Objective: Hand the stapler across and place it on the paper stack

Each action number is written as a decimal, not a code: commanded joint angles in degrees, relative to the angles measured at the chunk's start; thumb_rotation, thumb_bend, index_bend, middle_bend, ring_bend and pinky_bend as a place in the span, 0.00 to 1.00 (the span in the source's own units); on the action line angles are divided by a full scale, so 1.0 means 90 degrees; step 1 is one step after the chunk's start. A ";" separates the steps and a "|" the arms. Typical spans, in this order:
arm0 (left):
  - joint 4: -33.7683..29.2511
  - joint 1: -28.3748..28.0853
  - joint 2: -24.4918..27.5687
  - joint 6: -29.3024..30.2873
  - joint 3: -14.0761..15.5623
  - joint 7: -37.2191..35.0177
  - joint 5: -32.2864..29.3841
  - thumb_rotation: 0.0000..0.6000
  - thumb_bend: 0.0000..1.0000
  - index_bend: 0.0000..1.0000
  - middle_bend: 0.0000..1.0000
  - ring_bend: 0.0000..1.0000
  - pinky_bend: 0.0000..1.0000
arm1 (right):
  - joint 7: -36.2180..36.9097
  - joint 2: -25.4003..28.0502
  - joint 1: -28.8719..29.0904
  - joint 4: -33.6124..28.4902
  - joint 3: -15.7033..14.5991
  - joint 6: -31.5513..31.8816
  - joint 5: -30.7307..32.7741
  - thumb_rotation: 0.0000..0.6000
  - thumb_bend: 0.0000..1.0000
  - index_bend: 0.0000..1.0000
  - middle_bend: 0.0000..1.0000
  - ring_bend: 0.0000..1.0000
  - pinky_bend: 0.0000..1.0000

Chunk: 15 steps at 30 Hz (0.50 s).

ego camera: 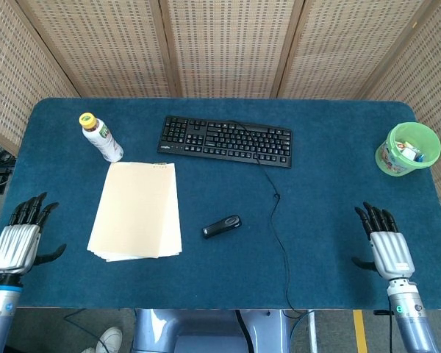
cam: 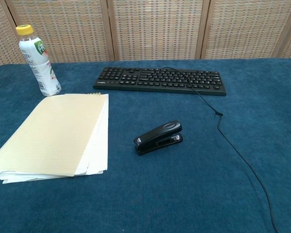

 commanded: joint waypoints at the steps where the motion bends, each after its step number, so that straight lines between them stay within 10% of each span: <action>1: -0.0497 -0.0386 -0.0015 -0.0466 -0.0307 0.0430 -0.0545 1.00 0.29 0.21 0.01 0.04 0.11 | 0.0089 0.0019 -0.0059 0.0039 0.0098 -0.0029 -0.0036 1.00 0.13 0.05 0.00 0.00 0.00; 15: -0.1171 -0.2167 -0.1271 -0.1325 -0.1017 0.2712 -0.2812 1.00 0.30 0.24 0.05 0.07 0.13 | 0.0533 0.0273 -0.0321 -0.0051 0.0502 -0.0037 -0.0175 1.00 0.13 0.05 0.00 0.00 0.00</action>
